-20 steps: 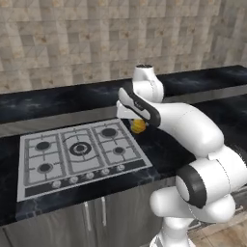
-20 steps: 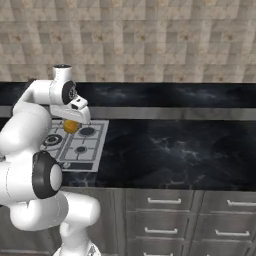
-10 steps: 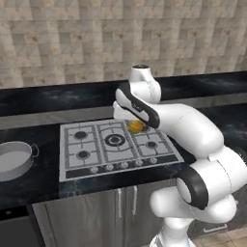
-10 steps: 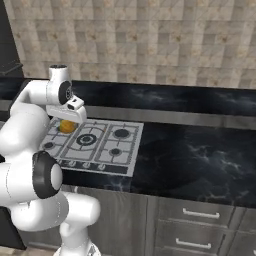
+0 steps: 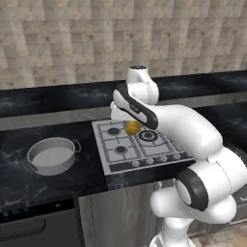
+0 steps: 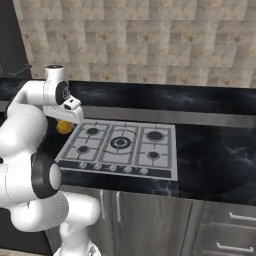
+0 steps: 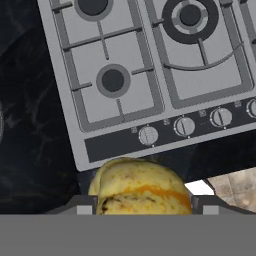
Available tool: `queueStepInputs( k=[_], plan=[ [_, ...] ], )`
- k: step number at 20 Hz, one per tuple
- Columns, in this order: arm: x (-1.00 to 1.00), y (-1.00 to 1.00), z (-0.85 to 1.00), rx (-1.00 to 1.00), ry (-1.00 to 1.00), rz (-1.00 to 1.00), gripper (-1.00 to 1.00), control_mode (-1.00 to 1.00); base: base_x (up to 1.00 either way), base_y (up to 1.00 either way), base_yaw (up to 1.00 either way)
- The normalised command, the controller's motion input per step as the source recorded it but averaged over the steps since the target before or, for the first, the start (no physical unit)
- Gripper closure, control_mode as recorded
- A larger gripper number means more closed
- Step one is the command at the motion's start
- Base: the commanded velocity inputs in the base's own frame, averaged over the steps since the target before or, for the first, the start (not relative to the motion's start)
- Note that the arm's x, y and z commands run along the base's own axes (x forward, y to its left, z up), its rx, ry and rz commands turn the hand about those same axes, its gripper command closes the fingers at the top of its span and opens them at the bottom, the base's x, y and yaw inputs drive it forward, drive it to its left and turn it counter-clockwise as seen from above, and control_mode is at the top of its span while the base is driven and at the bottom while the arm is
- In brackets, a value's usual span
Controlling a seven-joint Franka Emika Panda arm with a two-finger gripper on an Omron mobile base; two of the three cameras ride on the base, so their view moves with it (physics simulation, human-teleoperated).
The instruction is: Turn on the sink faucet. Then move the squash from the counter to the sink. Turn off the sink. Move the vegetable from the sink to the pot next to the stove. Finally move the pot to the rear left burner.
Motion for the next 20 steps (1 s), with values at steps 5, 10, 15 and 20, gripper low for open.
queueStepInputs(
  k=[5, 10, 15, 20],
  plan=[
    [0.0, 0.0, 0.0, 0.0, 0.0, 0.0, 1.0, 1.0, 0.21, 0.5, 0.0],
    [0.0, 0.0, 0.0, 0.0, 0.0, 0.0, 1.0, 1.0, 0.33, 0.47, 0.0],
    [0.0, 0.0, 0.0, 0.0, 0.0, 0.0, 1.0, 1.0, 0.39, 0.38, 0.0],
    [0.0, 0.0, 0.0, 0.0, 0.0, 0.0, 1.0, 1.0, 0.51, 0.16, 0.0]
  ],
)
